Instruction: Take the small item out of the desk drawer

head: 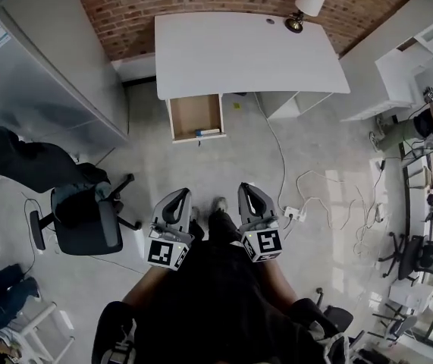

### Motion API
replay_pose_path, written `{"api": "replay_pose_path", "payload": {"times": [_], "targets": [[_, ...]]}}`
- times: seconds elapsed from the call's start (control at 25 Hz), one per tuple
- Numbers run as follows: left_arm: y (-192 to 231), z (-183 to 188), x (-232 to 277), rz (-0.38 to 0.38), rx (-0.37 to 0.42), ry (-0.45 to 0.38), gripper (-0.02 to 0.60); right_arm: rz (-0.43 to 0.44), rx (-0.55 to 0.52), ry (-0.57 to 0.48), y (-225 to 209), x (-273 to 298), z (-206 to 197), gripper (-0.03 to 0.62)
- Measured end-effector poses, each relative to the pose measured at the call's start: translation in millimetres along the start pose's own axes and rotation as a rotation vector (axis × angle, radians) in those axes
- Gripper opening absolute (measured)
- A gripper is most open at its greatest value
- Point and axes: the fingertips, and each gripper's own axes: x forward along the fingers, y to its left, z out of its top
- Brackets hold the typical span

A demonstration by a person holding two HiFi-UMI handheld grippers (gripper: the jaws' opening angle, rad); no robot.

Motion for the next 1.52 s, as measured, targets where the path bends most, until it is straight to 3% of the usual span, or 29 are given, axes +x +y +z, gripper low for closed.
{"api": "replay_pose_path", "payload": {"times": [0.2, 0.52, 0.72, 0.92, 1.08, 1.2, 1.28, 1.52], "targets": [[25.1, -4.3, 47.8, 0.033, -0.028, 0.018, 0.009, 0.048, -0.028, 0.024, -35.4, 70.6, -3.5, 0.025], [72.5, -1.9, 146.2, 0.170, 0.040, 0.092, 0.009, 0.245, -0.178, 0.094, -88.6, 198.8, -13.7, 0.025], [86.6, -7.7, 196.6, 0.227, 0.024, 0.082, 0.009, 0.373, -0.233, 0.162, -112.3, 245.4, -47.1, 0.025], [109.6, -3.1, 227.5, 0.280, 0.034, 0.034, 0.009, 0.445, -0.238, 0.221, -123.5, 284.1, -69.2, 0.025], [130.6, -25.3, 247.6, 0.272, -0.012, 0.098, 0.009, 0.475, -0.323, 0.328, -128.7, 309.4, -108.1, 0.025], [144.6, -41.3, 262.9, 0.244, -0.001, 0.157, 0.009, 0.529, -0.425, 0.410, -129.2, 330.6, -138.1, 0.025], [149.4, -53.4, 270.8, 0.219, 0.008, 0.223, 0.009, 0.550, -0.477, 0.486, -134.9, 339.6, -170.2, 0.025], [171.9, -92.1, 290.2, 0.173, -0.007, 0.319, 0.009, 0.659, -0.610, 0.711, -144.8, 369.2, -289.8, 0.048]]}}
